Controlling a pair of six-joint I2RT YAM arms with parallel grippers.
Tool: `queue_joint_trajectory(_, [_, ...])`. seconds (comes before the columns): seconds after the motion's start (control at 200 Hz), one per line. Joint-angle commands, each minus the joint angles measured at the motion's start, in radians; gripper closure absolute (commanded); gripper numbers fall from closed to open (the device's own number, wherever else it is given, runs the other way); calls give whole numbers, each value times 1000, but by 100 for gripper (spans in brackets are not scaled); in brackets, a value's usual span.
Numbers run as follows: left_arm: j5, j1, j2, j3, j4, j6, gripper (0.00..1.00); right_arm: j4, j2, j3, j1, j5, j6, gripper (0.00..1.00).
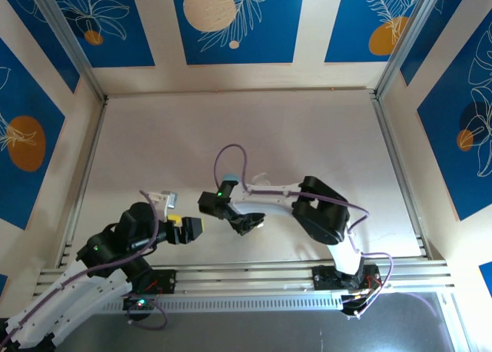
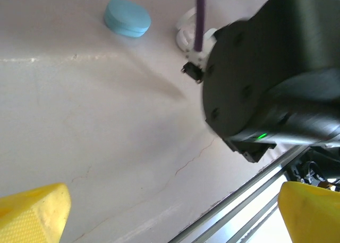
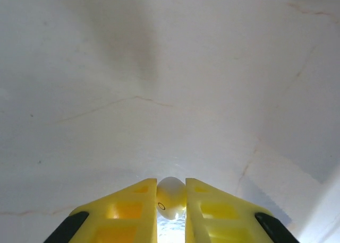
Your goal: Insert the wireless bluetooth earbuds into the charging case
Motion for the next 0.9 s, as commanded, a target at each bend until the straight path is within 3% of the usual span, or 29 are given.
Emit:
queue_joint_trajectory(0.0, [22,-6,9,36,62,33,0,61,-131,-60,-35,-39,20,84])
queue_joint_trajectory(0.215, [84,-7,78,51,165,64,0,252,-409,-234,-121,-166,-31,84])
queue_joint_trajectory(0.495, [154,-28,240,79,328,107,0,443,-730,-452,-331,-466,-70,83])
queue_joint_trajectory(0.895, [62,-185,595,186,498,211,0,494,-973,-599,-569,-724,-88,83])
